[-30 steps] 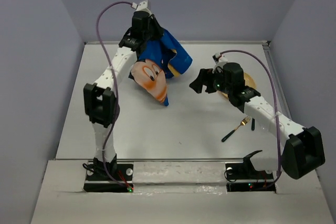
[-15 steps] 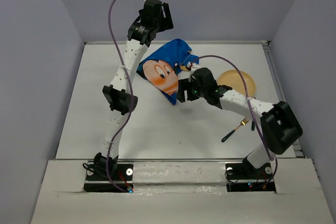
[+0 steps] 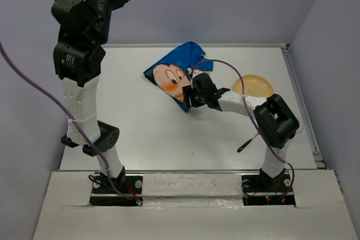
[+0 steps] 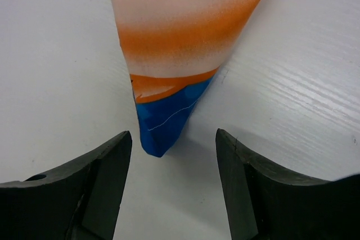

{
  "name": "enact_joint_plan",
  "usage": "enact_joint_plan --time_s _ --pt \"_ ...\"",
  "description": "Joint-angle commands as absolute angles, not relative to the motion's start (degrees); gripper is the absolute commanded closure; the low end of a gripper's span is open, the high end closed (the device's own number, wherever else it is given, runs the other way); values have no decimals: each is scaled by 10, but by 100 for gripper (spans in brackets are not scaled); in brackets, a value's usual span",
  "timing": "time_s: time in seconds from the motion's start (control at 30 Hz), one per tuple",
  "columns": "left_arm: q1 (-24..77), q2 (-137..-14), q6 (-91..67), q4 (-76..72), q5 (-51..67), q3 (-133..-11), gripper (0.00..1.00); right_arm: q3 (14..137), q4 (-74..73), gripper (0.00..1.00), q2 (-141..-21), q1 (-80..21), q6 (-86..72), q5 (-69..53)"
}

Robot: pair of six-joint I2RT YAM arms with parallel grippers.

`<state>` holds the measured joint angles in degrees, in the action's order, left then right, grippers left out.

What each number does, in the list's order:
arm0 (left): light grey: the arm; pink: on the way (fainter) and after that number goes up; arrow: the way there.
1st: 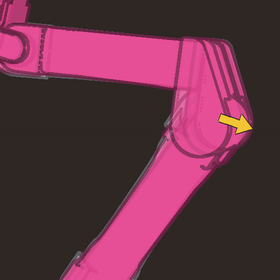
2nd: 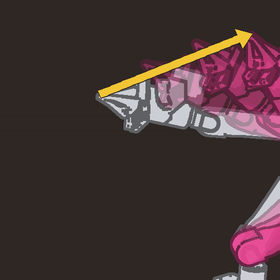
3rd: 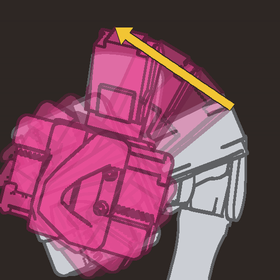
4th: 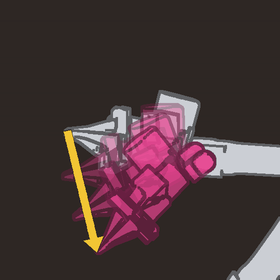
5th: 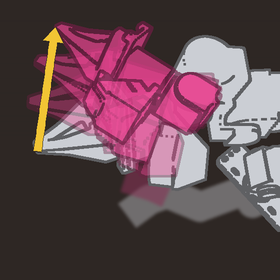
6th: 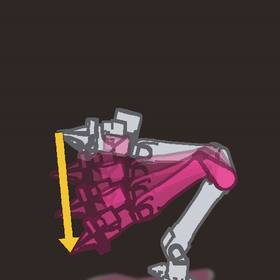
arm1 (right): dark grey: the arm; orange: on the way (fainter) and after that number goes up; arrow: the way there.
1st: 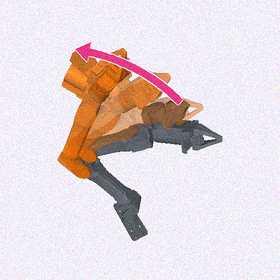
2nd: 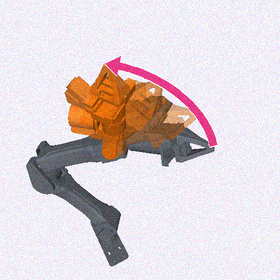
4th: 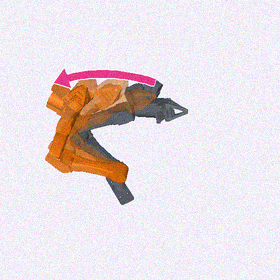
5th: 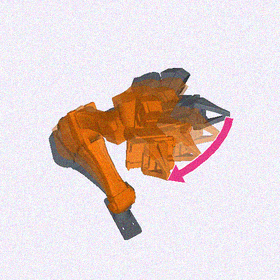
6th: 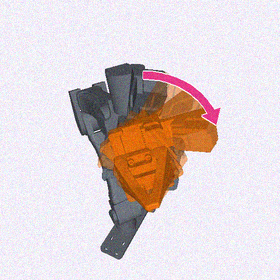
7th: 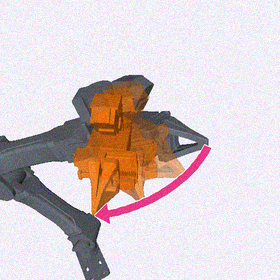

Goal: Set the dinner table for one person

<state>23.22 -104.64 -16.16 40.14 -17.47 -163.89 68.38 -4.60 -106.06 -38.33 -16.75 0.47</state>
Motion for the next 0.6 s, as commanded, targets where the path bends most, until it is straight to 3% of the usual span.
enact_joint_plan --time_s 0.0,0.13,0.37,0.47,0.5,0.57 --pt "255 -1136 -182 465 -244 -1647 18 723 -30 34 -1080 -384 -177 23" --pt "260 -1158 -180 411 -258 -1671 20 728 -15 39 -1093 -384 -180 -16" --pt "259 -931 -134 289 -206 -1561 20 743 -11 43 -1128 -384 -169 -9" --pt "269 -799 -145 218 -177 -1383 20 739 -7 51 -1125 -384 -171 -3" --pt "278 -753 -144 139 -183 -1210 20 740 -6 52 -1127 -384 -170 16" --pt "307 -633 -135 54 -255 -1033 20 742 -6 58 -1129 -384 -170 21"
